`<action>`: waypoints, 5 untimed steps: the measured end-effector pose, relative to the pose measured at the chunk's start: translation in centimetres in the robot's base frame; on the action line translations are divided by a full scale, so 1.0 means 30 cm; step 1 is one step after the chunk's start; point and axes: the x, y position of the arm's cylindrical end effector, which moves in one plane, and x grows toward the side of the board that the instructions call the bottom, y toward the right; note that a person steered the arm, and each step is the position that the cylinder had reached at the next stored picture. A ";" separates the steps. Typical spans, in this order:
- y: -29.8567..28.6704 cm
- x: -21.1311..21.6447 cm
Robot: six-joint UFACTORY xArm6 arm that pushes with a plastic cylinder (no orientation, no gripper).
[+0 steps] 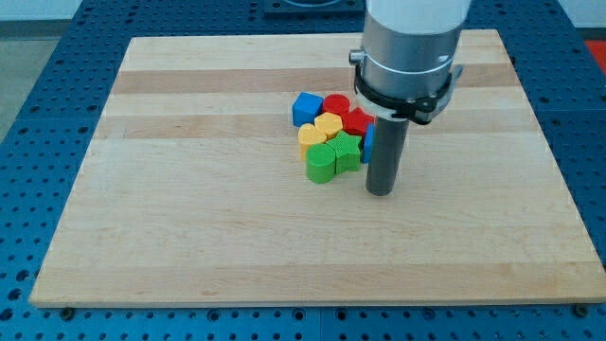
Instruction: Point your arm at green star
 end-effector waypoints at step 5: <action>-0.104 -0.031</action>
